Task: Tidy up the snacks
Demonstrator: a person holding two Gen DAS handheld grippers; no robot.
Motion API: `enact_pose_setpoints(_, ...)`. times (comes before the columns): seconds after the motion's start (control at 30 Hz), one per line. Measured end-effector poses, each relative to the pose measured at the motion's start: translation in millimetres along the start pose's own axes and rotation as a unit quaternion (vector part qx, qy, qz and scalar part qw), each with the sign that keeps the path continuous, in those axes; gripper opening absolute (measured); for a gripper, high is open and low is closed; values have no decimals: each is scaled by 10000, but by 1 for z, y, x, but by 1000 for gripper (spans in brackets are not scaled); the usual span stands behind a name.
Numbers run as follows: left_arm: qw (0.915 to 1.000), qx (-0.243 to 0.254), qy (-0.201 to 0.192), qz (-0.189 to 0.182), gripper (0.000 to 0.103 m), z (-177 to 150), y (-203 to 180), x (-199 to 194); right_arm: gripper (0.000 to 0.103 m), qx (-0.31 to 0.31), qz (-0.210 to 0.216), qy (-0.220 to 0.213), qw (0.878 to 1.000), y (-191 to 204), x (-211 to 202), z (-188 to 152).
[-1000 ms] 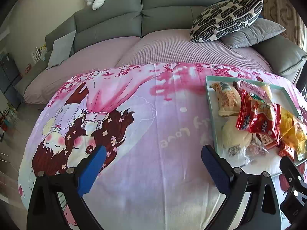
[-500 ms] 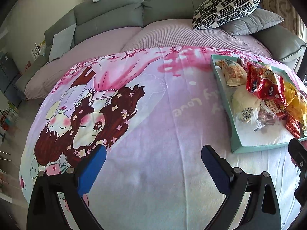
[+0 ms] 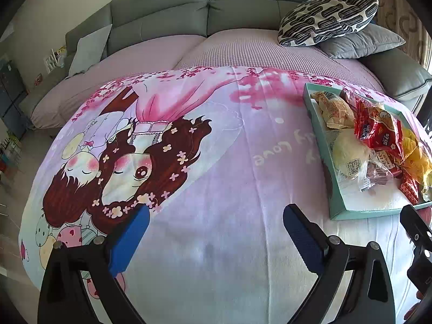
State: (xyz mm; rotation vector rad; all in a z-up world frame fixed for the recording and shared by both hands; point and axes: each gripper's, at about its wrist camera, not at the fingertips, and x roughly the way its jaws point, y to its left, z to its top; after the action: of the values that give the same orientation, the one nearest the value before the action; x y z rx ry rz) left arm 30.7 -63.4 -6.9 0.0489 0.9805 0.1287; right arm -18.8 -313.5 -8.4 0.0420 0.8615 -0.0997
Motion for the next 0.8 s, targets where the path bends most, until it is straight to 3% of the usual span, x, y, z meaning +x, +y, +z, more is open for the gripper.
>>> enact_pose_setpoints(0.5, 9994, -3, 259, -225, 99, 2, -1, 18, 103, -89, -37, 189, 9998, 3, 14, -1)
enact_pose_setpoints(0.8, 9994, -43, 195, -298, 99, 3, -1, 14, 103, -116, -25, 174, 9998, 5, 12, -1)
